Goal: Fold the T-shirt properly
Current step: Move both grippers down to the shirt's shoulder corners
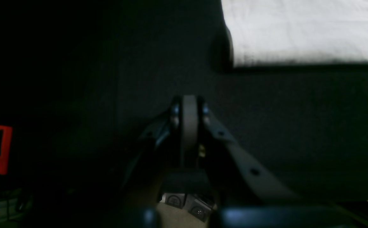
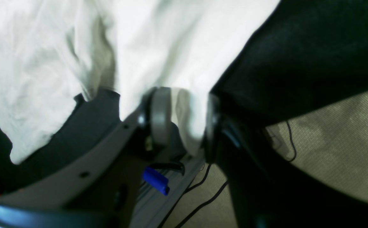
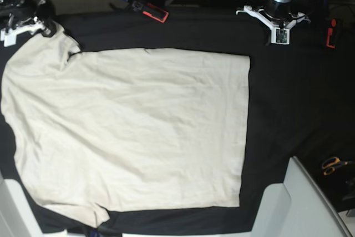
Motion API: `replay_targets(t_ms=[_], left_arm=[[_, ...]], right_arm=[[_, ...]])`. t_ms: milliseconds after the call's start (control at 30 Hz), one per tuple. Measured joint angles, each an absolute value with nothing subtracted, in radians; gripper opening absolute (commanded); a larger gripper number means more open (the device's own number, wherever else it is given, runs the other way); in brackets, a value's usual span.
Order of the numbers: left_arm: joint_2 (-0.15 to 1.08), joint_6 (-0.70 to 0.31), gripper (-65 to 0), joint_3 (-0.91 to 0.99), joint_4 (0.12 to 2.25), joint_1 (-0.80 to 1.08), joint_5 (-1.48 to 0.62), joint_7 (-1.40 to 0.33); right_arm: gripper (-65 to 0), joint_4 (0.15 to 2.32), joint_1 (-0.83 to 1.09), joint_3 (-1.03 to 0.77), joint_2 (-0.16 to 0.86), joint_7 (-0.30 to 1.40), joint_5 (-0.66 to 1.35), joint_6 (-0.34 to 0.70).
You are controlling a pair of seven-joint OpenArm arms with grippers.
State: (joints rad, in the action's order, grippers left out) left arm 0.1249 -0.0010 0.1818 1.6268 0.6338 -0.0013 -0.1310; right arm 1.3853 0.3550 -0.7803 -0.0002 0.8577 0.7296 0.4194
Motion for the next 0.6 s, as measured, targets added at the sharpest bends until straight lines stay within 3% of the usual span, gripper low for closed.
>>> replay_targets(t_ms=[233, 433, 467, 600], left_arm=[[0.125, -0.001, -65.0, 0.180, 1.570, 0.619, -0.002, -0.128], [0.125, -0.001, -65.0, 0.180, 1.538, 0.620, -0.040, -0.131], [0.125, -0.001, -62.7, 0.180, 1.538, 0.620, -0.097, -0.131], [0.150, -0.003, -41.5, 0.179, 1.539, 0.619, -0.349, -0.133]], right_arm=[[-64.2, 1.385, 0.352, -0.780, 0.000, 0.857, 0.730, 0.419], [-64.5, 1.370, 0.344, -0.781, 0.001, 0.897, 0.729, 0.416], [-64.5, 1.369, 0.339, -0.781, 0.001, 0.929, 0.729, 0.416], [-64.7, 1.343, 0.297, -0.783, 0.002, 1.030, 0.729, 0.417]])
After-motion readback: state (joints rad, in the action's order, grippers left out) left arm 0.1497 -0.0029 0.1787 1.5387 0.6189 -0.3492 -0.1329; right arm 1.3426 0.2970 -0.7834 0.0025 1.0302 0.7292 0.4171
